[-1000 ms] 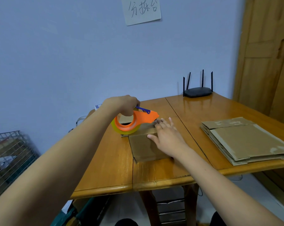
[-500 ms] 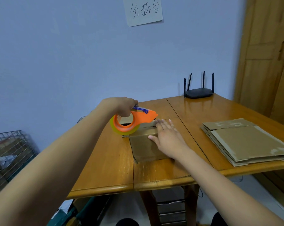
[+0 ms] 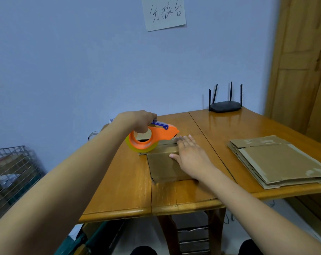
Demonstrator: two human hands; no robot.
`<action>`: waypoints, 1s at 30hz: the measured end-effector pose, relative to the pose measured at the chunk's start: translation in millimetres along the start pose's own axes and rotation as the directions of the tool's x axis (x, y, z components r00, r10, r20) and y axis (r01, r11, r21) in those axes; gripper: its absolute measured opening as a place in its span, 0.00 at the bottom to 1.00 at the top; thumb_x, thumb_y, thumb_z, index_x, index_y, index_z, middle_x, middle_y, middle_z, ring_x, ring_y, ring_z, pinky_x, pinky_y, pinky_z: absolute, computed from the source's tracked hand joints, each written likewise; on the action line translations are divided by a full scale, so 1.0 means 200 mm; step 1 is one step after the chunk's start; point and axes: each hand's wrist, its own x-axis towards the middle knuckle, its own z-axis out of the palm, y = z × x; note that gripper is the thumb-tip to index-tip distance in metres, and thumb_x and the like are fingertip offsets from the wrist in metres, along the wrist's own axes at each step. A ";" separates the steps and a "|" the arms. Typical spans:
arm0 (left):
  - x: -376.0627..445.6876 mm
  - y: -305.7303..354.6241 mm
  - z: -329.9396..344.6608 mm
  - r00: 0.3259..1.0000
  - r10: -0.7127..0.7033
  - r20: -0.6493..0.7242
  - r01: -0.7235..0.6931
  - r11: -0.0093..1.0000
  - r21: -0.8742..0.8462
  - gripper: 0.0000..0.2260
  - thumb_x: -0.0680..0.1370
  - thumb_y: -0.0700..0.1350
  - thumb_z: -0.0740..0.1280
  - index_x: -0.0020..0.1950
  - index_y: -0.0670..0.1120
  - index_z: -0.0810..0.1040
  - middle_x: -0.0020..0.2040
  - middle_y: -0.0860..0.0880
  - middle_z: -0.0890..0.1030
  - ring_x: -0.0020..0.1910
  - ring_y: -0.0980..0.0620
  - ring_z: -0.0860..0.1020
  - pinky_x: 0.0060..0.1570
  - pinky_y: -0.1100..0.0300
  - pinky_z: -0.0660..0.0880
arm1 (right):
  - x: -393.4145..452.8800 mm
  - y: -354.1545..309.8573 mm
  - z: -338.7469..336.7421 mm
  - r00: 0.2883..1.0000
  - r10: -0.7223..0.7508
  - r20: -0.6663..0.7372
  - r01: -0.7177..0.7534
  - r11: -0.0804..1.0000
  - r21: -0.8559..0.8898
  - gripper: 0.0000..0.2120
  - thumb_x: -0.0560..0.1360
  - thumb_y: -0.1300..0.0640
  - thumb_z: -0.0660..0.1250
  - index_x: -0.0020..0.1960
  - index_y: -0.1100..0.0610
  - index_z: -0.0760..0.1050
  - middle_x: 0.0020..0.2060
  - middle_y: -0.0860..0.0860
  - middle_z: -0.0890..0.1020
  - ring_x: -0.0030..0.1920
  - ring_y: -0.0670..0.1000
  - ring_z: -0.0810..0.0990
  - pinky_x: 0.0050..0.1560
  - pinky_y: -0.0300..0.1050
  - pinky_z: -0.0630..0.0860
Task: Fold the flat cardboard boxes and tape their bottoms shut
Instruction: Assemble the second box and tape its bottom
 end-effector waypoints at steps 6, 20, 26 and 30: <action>0.00 -0.02 0.01 1.000 0.017 -0.003 -0.017 1.000 0.007 0.23 0.77 0.33 0.64 0.70 0.48 0.67 0.51 0.48 0.74 0.48 0.47 0.73 0.43 0.57 0.68 | -0.01 0.00 -0.01 1.000 -0.003 0.015 0.003 1.000 -0.020 0.32 0.84 0.40 0.47 0.80 0.60 0.52 0.79 0.57 0.57 0.80 0.56 0.51 0.77 0.46 0.43; 0.01 -0.08 0.04 0.999 0.037 -0.009 -0.037 0.999 0.014 0.23 0.76 0.34 0.64 0.69 0.49 0.67 0.53 0.48 0.76 0.49 0.47 0.75 0.43 0.56 0.72 | 0.04 0.03 0.05 1.000 -0.021 0.002 0.022 0.996 -0.090 0.33 0.82 0.37 0.47 0.79 0.58 0.57 0.78 0.54 0.62 0.79 0.52 0.57 0.80 0.54 0.46; 0.03 -0.09 0.06 0.999 0.048 -0.024 -0.048 0.999 0.022 0.24 0.75 0.33 0.64 0.68 0.50 0.67 0.52 0.49 0.75 0.49 0.47 0.75 0.43 0.57 0.71 | 0.05 0.03 0.07 0.999 -0.026 -0.023 0.024 0.995 -0.093 0.32 0.82 0.37 0.48 0.78 0.57 0.58 0.78 0.54 0.63 0.79 0.52 0.58 0.79 0.55 0.45; -0.07 -0.32 0.06 0.998 -0.039 -0.048 0.043 0.995 0.089 0.19 0.74 0.34 0.60 0.61 0.51 0.69 0.51 0.50 0.74 0.48 0.47 0.73 0.47 0.54 0.72 | -0.03 0.12 0.12 0.998 0.030 0.054 -0.029 0.999 -0.020 0.30 0.83 0.41 0.50 0.79 0.55 0.57 0.79 0.53 0.59 0.79 0.51 0.56 0.79 0.54 0.41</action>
